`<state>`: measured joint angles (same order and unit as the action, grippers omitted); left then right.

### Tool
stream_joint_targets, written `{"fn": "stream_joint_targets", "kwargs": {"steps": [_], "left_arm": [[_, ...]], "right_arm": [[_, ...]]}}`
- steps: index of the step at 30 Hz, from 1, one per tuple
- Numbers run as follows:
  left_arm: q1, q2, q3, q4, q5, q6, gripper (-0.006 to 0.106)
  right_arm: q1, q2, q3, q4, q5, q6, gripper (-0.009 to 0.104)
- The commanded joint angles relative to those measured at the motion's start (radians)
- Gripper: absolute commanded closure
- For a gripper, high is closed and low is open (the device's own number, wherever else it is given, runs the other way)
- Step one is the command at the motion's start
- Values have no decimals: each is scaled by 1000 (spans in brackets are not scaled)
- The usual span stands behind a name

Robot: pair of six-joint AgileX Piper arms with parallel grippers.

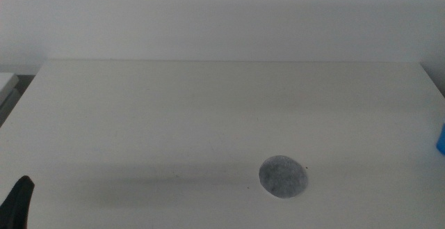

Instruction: Place an empty cup on a cup mat.

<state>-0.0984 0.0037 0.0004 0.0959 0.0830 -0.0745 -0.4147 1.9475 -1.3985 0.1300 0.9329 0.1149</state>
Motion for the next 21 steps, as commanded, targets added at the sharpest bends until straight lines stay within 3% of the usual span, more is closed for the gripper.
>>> {"fn": "stream_joint_targets", "kwargs": {"steps": [1,8,14,21], "left_arm": [[0,-4,0,-7,-12,-3,7],[0,-4,0,-7,-12,-3,7],[0,-4,0,-7,-12,-3,7],[0,-4,0,-7,-12,-3,7]], "right_arm": [[28,-65,0,35,-13,-52,96],[314,-246,33,29,13,8,97],[597,-234,33,29,50,48,97],[826,-195,33,21,36,80,97]]}}
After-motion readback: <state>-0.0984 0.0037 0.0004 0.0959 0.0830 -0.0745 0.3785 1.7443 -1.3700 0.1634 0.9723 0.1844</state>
